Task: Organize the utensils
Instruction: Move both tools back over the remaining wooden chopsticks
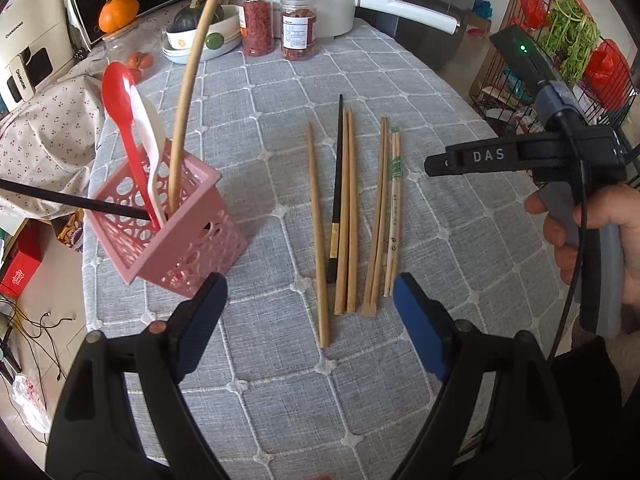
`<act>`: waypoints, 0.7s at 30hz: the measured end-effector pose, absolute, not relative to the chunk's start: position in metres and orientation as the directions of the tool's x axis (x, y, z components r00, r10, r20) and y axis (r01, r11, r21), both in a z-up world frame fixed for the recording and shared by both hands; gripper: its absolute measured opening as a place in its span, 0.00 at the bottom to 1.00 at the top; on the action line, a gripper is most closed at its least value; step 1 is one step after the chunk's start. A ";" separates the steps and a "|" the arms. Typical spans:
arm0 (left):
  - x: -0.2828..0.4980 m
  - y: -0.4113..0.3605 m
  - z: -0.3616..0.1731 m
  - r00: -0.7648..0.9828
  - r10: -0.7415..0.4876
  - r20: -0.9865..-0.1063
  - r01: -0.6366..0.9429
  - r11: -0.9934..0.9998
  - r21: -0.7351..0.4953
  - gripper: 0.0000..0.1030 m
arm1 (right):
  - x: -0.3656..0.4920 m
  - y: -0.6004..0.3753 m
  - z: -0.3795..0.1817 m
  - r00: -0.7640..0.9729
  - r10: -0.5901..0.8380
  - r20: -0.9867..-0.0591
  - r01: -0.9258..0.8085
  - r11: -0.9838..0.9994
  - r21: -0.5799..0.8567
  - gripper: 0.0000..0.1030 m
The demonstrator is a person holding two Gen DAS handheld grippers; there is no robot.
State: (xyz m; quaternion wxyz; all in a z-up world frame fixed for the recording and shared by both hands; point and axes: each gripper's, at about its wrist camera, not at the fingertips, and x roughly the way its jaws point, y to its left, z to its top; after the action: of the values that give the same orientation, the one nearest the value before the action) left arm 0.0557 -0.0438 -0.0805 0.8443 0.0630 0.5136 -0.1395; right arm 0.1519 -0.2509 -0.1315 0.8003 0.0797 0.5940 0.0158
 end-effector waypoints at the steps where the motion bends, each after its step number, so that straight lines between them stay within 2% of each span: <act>1: 0.056 -0.044 -0.081 0.434 -0.170 -0.885 0.298 0.954 -0.037 0.83 | 0.155 -0.249 -0.133 0.292 0.120 -0.949 0.071 0.987 0.146 0.76; 17: 0.056 -0.042 -0.078 0.460 -0.136 -0.877 0.301 0.954 0.010 0.83 | 0.184 -0.208 -0.163 0.247 -0.016 -0.969 0.000 1.000 -0.016 0.75; 20: 0.056 -0.044 -0.078 0.463 -0.138 -0.876 0.307 0.952 0.012 0.83 | 0.180 -0.211 -0.160 0.252 -0.012 -0.968 0.003 1.000 -0.011 0.59; 21: 0.056 -0.045 -0.078 0.464 -0.138 -0.875 0.310 0.951 0.014 0.83 | 0.178 -0.214 -0.158 0.252 -0.007 -0.968 0.003 1.000 -0.006 0.45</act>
State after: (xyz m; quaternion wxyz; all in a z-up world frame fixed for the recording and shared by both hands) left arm 0.0564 -0.0452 -0.0776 0.8512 0.0859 0.5009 -0.1315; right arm 0.1785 -0.2143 -0.1578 0.7914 -0.0015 0.6113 -0.0032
